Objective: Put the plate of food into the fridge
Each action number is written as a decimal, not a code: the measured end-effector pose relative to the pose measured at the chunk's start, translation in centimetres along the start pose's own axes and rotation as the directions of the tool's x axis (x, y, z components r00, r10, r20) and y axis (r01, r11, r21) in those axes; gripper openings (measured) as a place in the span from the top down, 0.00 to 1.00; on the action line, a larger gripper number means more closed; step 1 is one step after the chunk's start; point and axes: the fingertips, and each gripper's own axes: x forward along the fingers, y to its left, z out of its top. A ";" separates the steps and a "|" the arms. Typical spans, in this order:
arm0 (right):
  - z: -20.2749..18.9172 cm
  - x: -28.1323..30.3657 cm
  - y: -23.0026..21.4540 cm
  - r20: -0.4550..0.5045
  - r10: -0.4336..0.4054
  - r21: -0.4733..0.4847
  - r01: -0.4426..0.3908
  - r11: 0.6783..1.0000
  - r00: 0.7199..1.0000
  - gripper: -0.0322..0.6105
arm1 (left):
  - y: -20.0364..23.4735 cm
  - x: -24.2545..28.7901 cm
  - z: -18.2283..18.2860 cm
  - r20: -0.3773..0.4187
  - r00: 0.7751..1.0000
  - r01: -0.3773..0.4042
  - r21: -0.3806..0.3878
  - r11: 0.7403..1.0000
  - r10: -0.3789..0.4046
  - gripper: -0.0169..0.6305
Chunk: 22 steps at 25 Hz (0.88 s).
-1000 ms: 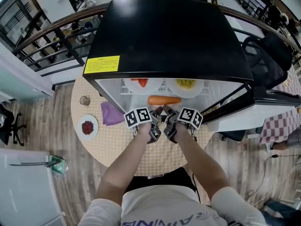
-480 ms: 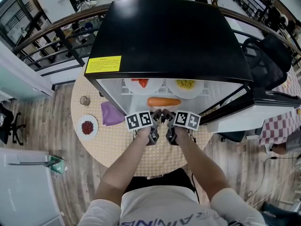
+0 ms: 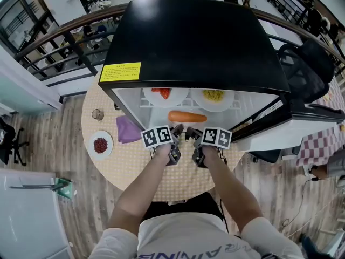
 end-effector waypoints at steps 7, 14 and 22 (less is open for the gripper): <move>0.1 -1.4 -1.5 0.036 0.014 0.159 -0.019 0.987 0.999 0.85 | 0.3 0.0 -0.4 -0.002 1.000 -0.005 -0.016 1.000 0.005 0.78; 0.1 -1.1 -1.6 0.122 0.070 0.318 -0.106 0.942 0.990 0.88 | 0.4 -0.3 -0.6 -0.003 1.000 0.000 -0.050 0.999 0.000 0.78; 0.8 -0.9 -1.7 0.217 0.028 0.353 -0.105 0.930 0.976 0.90 | 0.6 -0.5 -1.5 -0.036 0.999 0.011 -0.076 0.997 -0.014 0.78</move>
